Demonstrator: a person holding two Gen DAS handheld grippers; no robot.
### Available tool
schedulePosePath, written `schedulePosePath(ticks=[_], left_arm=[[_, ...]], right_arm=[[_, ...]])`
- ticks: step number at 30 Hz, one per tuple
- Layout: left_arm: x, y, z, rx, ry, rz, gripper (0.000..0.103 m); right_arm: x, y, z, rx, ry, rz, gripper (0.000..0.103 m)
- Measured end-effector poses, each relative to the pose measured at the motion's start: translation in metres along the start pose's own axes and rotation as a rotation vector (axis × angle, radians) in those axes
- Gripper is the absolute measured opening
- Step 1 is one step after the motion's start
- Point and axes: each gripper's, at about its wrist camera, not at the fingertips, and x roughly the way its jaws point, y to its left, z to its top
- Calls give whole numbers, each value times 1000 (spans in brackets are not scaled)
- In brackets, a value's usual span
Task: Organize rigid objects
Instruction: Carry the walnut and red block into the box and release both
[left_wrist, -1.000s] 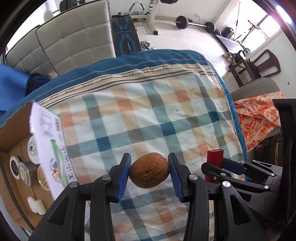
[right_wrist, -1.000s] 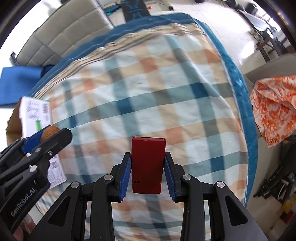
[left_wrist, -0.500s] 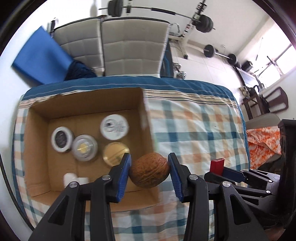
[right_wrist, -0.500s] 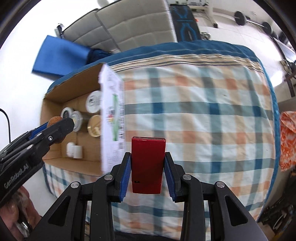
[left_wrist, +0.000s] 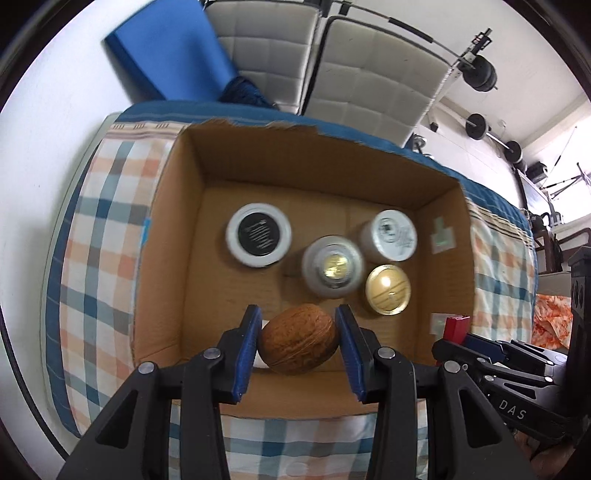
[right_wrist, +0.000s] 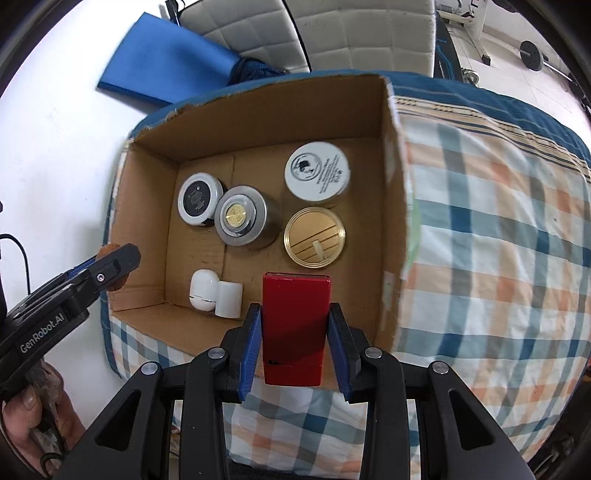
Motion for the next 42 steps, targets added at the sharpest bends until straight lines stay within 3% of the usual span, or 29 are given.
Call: schedulePosePath(ticks=[9, 22, 29, 42], left_arm=[[55, 50, 14, -41, 99, -10, 39], [110, 67, 18, -34, 224, -9, 39], [132, 69, 19, -20, 280, 3, 39], [139, 53, 33, 3, 259, 48, 39]], right_arm=[[71, 19, 11, -13, 98, -65, 37], [138, 25, 16, 5, 227, -93, 37], [145, 23, 23, 20, 229, -115, 37], [146, 25, 36, 43, 205, -148, 37]])
